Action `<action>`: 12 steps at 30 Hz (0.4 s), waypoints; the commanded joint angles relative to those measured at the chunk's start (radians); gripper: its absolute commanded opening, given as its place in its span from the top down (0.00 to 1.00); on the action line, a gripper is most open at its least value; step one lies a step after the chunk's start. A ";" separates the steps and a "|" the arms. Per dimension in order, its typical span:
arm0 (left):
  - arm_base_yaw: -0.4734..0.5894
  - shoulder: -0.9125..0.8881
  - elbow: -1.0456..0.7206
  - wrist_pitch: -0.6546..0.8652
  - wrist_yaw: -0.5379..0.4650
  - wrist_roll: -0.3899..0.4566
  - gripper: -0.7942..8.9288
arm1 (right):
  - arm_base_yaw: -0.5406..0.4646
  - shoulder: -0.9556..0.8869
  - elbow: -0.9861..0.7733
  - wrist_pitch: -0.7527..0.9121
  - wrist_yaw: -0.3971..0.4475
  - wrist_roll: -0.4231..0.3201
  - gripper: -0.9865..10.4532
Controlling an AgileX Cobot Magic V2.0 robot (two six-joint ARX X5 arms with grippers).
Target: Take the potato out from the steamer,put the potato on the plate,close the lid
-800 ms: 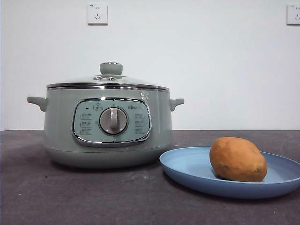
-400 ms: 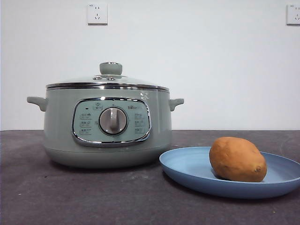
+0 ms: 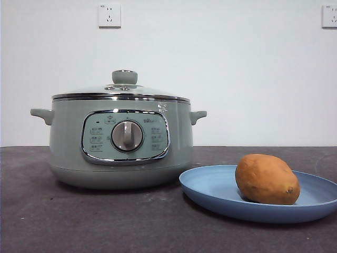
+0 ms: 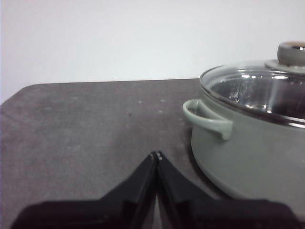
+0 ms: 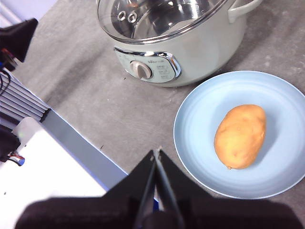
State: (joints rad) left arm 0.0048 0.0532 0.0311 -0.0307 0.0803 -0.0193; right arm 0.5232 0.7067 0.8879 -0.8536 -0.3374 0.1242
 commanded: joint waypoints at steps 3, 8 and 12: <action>0.004 -0.052 -0.029 -0.052 -0.009 -0.014 0.92 | 0.002 -0.001 0.002 0.003 0.003 0.006 0.91; 0.004 -0.052 -0.029 -0.099 -0.026 -0.015 0.92 | 0.002 -0.001 0.002 0.003 0.003 0.006 0.91; 0.004 -0.052 -0.029 -0.155 -0.026 -0.015 0.92 | 0.002 -0.001 0.002 0.002 0.003 0.006 0.91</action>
State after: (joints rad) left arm 0.0048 0.0044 0.0181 -0.1818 0.0589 -0.0273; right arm 0.5232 0.7067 0.8879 -0.8536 -0.3374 0.1242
